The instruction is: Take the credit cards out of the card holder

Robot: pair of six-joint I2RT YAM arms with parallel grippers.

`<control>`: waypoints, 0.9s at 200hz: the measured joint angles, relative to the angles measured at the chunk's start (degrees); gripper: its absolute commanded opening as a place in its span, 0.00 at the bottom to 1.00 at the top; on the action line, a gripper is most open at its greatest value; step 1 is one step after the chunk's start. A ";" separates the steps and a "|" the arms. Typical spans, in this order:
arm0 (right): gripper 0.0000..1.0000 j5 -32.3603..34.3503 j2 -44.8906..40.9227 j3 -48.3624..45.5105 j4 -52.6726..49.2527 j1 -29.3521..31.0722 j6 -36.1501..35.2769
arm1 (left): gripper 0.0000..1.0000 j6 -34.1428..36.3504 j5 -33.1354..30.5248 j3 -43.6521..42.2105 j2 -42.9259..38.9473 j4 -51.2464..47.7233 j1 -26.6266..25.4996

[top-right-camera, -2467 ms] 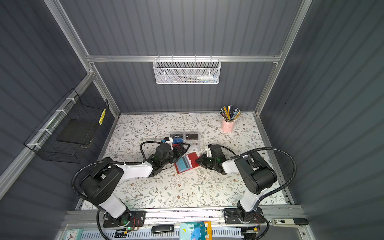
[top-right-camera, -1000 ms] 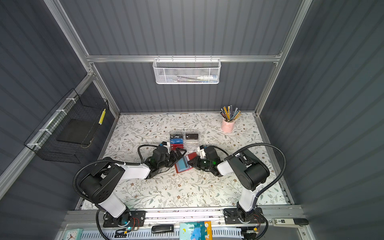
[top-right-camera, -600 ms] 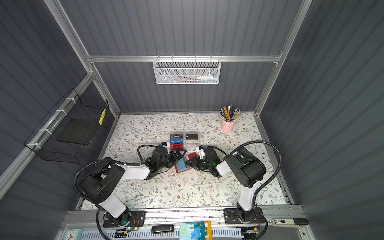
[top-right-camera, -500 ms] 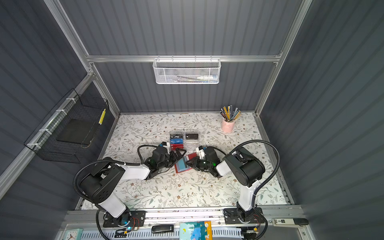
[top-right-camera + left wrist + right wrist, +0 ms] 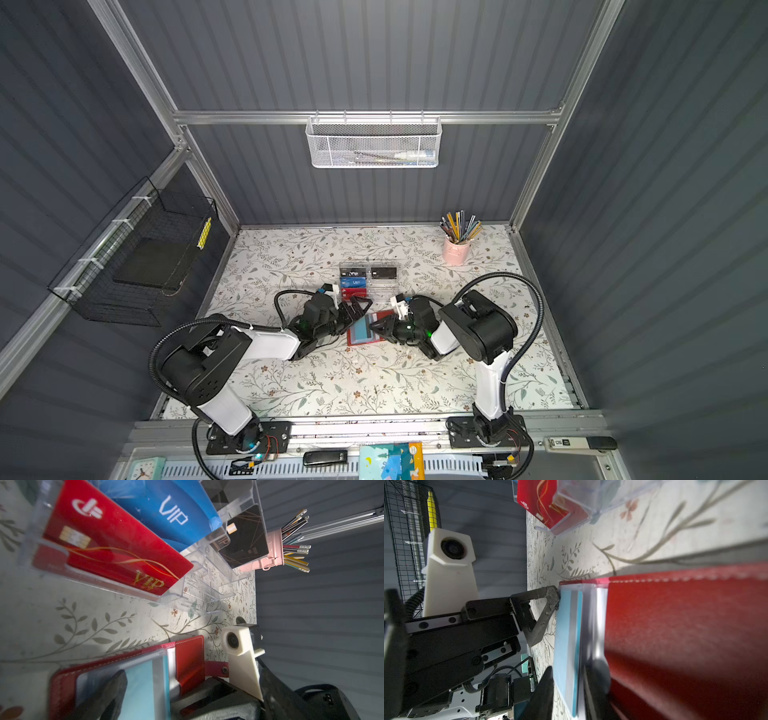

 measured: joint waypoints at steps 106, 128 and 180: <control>0.27 0.17 1.18 -0.04 2.84 0.87 1.68 | 1.00 3.32 0.61 1.57 -3.91 -9.90 0.04; 0.27 0.28 1.18 -0.04 3.06 1.11 1.86 | 1.00 4.57 1.40 3.02 -5.66 -14.69 0.04; 0.27 0.70 1.20 -0.04 3.04 1.29 1.88 | 1.00 6.36 2.01 3.69 -9.16 -20.81 0.20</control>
